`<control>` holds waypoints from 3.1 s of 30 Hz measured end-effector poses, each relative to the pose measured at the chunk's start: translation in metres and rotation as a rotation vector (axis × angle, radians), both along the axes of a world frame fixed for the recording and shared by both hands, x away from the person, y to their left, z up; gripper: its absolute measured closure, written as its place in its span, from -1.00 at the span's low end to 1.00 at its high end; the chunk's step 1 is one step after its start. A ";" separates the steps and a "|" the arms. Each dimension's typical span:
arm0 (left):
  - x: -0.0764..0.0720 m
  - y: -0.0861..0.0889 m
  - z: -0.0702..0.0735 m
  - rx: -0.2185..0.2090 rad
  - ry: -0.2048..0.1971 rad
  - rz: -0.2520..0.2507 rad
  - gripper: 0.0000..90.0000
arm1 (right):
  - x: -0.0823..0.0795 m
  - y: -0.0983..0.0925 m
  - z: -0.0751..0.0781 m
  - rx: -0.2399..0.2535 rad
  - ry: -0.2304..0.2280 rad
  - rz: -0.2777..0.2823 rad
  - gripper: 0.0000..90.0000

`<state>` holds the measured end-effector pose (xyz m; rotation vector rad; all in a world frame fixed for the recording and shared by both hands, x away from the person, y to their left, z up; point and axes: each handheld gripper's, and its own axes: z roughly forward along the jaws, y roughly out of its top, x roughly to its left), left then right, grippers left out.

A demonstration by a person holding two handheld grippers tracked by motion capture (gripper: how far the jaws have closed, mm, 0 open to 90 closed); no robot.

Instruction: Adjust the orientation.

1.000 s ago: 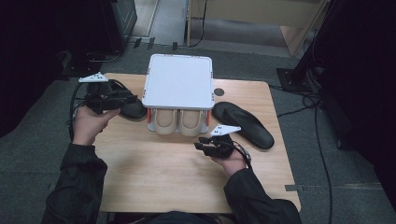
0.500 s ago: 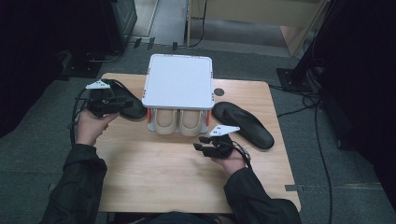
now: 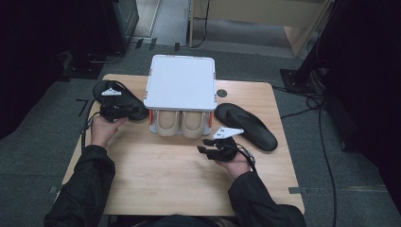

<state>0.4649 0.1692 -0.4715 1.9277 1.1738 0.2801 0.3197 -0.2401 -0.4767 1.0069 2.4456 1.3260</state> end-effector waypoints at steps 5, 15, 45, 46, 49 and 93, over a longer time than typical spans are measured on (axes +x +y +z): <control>0.010 -0.005 -0.014 0.012 0.032 -0.003 0.44 | -0.003 -0.003 -0.001 0.001 -0.006 -0.009 0.32; 0.012 -0.002 -0.028 -0.012 0.047 -0.003 0.62 | -0.006 -0.006 -0.002 0.004 -0.005 -0.018 0.32; -0.037 0.008 -0.024 -0.029 0.141 -0.022 0.81 | 0.011 -0.006 0.004 0.044 -0.010 -0.021 0.32; -0.039 0.008 -0.024 -0.033 0.142 -0.023 0.81 | 0.012 -0.006 0.004 0.048 -0.008 -0.024 0.32; -0.048 0.009 -0.024 -0.029 0.150 -0.029 0.81 | 0.015 -0.006 0.005 0.057 -0.005 -0.021 0.32; -0.030 0.045 0.004 -0.048 0.123 0.036 0.19 | 0.015 -0.017 0.003 0.074 0.006 -0.062 0.33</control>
